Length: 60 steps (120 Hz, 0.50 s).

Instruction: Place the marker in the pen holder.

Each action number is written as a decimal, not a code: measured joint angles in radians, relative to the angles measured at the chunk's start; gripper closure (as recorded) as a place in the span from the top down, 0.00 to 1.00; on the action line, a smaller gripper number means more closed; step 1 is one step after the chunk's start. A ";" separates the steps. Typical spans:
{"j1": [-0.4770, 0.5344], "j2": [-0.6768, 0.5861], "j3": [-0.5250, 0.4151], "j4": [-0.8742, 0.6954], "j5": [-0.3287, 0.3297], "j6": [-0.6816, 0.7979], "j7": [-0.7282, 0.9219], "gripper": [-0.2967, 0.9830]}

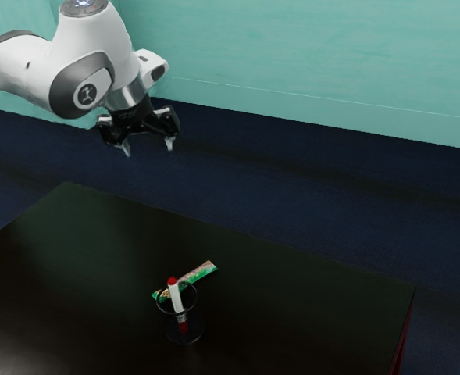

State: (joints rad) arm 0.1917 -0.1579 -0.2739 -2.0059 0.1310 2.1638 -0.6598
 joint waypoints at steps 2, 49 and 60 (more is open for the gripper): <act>0.002 0.012 0.008 0.037 0.000 -0.031 0.009 0.73; -0.068 0.147 0.141 0.460 -0.020 -0.523 0.258 0.76; -0.059 0.148 0.155 0.464 -0.026 -0.564 0.308 0.76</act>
State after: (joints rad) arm 0.1331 -0.0103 -0.1193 -1.5424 0.1048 1.6002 -0.3517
